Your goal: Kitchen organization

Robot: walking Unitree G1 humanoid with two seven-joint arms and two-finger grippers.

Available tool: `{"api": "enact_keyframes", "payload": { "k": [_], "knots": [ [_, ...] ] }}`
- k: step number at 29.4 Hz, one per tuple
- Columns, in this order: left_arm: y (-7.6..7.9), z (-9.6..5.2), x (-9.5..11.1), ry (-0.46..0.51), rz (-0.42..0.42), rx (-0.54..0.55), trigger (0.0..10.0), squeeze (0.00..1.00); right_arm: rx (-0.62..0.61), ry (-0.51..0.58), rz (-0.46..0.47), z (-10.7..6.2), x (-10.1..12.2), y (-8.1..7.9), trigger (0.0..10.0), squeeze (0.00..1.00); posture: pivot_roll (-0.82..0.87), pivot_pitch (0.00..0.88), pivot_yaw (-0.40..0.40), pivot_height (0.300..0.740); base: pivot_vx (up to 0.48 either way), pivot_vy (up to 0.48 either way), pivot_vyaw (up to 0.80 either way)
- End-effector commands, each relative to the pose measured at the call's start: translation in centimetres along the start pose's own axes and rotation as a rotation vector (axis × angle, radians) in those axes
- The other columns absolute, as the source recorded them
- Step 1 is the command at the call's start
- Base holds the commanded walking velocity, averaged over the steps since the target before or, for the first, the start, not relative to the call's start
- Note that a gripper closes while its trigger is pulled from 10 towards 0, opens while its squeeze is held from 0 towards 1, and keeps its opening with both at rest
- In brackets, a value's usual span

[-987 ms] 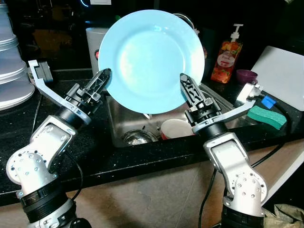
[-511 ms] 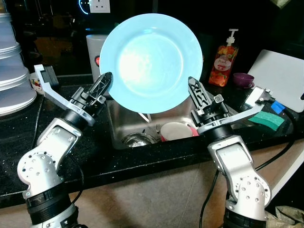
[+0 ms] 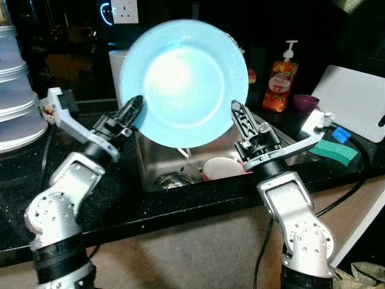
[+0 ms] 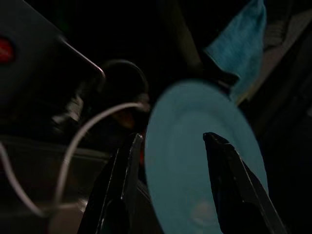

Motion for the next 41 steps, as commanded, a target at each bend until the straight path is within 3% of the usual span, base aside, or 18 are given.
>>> {"api": "enact_keyframes", "payload": {
  "k": [1, 3, 6, 8, 9, 10, 11, 13, 18, 19, 20, 25, 28, 29, 34, 37, 40, 41],
  "knots": [
    [-2.0, -0.7, 0.9, 0.013, 0.048, 0.063, 10.0, 0.00, -0.088, 0.073, -0.117, 0.6, 1.3, 1.1, 10.0, 0.00, 0.06, 0.000, -0.008, 0.740, 0.000, 0.000, 0.00],
    [-3.3, -1.0, 1.4, 0.017, 0.089, 0.128, 10.0, 0.00, -0.202, 0.116, -0.221, 0.9, 2.1, 3.0, 10.0, 0.00, 0.06, 0.000, -0.008, 0.740, 0.000, 0.000, 0.00],
    [-4.3, -1.1, 1.3, 0.010, 0.094, 0.189, 10.0, 0.00, -0.252, 0.105, -0.273, 1.2, 1.9, 4.3, 10.0, 0.00, 0.09, 0.000, -0.021, 0.740, 0.000, 0.000, 0.00],
    [-4.3, -1.1, 1.3, 0.010, 0.094, 0.189, 10.0, 0.00, -0.252, 0.105, -0.273, 1.2, 1.9, 4.3, 10.0, 0.00, 0.09, 0.000, -0.021, 0.740, 0.000, 0.000, 0.00],
    [-4.5, -1.2, 1.1, 0.002, 0.101, 0.211, 10.0, 0.00, -0.288, 0.081, -0.320, 1.4, 1.5, 5.1, 10.0, 0.00, 0.09, 0.000, -0.024, 0.740, 0.000, 0.000, 0.00],
    [-4.3, -1.0, 0.3, -0.023, 0.119, 0.219, 10.0, 0.00, -0.360, 0.030, -0.411, 1.6, 0.5, 6.6, 10.0, 0.00, 0.10, 0.000, -0.034, 0.740, 0.000, 0.000, 0.00],
    [-4.3, -1.0, 0.3, -0.023, 0.119, 0.219, 10.0, 0.00, -0.360, 0.030, -0.411, 1.6, 0.5, 6.6, 10.0, 0.00, 0.10, 0.000, -0.034, 0.740, 0.000, 0.000, 0.00],
    [-3.3, -0.8, -0.9, -0.058, 0.150, 0.195, 10.0, 0.00, -0.418, -0.045, -0.496, 1.5, -1.7, 8.3, 10.0, 0.00, 0.11, 0.000, -0.037, 0.740, 0.000, 0.000, 0.00],
    [-2.7, -1.0, -2.3, -0.093, 0.132, 0.192, 10.0, 0.00, -0.461, -0.099, -0.544, 0.9, -3.6, 9.8, 10.0, 0.00, 0.14, 0.000, -0.039, 0.740, 0.000, 0.000, 0.00],
    [-2.6, -1.0, -2.6, -0.101, 0.125, 0.194, 10.0, 0.00, -0.475, -0.097, -0.561, 0.6, -3.9, 10.2, 10.0, 0.07, 0.14, 0.000, -0.039, 0.740, 0.000, 0.000, 0.00],
    [-2.6, -1.1, -2.8, -0.105, 0.121, 0.195, 10.0, 0.00, -0.483, -0.092, -0.571, 0.5, -4.0, 10.4, 10.0, 1.00, 0.14, 0.000, -0.039, 0.740, 0.000, 0.000, 0.00],
    [-2.2, -1.2, -3.6, -0.125, 0.106, 0.191, 10.0, 0.00, -0.414, -0.005, -0.503, 0.7, -3.4, 9.3, 10.0, 1.00, 0.15, 0.000, -0.029, 0.740, 0.000, 0.000, 0.00],
    [-1.0, -1.0, -5.0, -0.163, 0.104, 0.164, 10.0, 0.00, -0.300, 0.087, -0.488, 1.4, -2.4, 6.3, 10.0, 1.00, 0.14, 0.000, -0.022, 0.740, 0.000, 0.000, 0.00],
    [-0.7, -0.9, -5.4, -0.171, 0.102, 0.157, 10.0, 0.00, -0.262, 0.097, -0.499, 1.5, -2.4, 5.4, 10.0, 0.00, 0.14, 0.000, -0.019, 0.740, 0.000, 0.000, 0.00],
    [0.4, -0.6, -6.8, -0.207, 0.101, 0.148, 10.0, 0.00, -0.174, 0.106, -0.528, 1.4, -2.9, 3.2, 10.0, 0.00, 0.13, 0.000, -0.015, 0.740, 0.000, 0.000, 0.00],
    [0.6, -0.6, -7.2, -0.217, 0.112, 0.148, 10.0, 0.00, -0.162, 0.107, -0.532, 1.3, -3.1, 2.9, 10.0, 0.00, 0.12, 0.000, -0.011, 0.740, 0.000, 0.000, 0.00],
    [1.1, -0.5, -8.7, -0.271, 0.287, 0.191, 10.0, 0.00, -0.119, 0.110, -0.528, 1.0, -3.7, 1.7, 10.0, 0.00, 0.11, 0.000, 0.004, 0.740, 0.000, 0.000, 0.00],
    [1.1, -0.5, -8.7, -0.271, 0.287, 0.191, 10.0, 0.00, -0.119, 0.110, -0.528, 1.0, -3.7, 1.7, 10.0, 0.00, 0.11, 0.000, 0.004, 0.740, 0.000, 0.000, 0.00]
  ]
}}
Point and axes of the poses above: a point about 5 cm out from each wrist's last joint towards the gripper, its own z axis pointing out of the wrist towards the gripper, its own x axis along the axis of the wrist's last joint, y = z × x, the point moved 3 cm from there along z, pointing out of the wrist towards the gripper, and after that the axes turned 15 degrees about z, right-handed, at the moved point
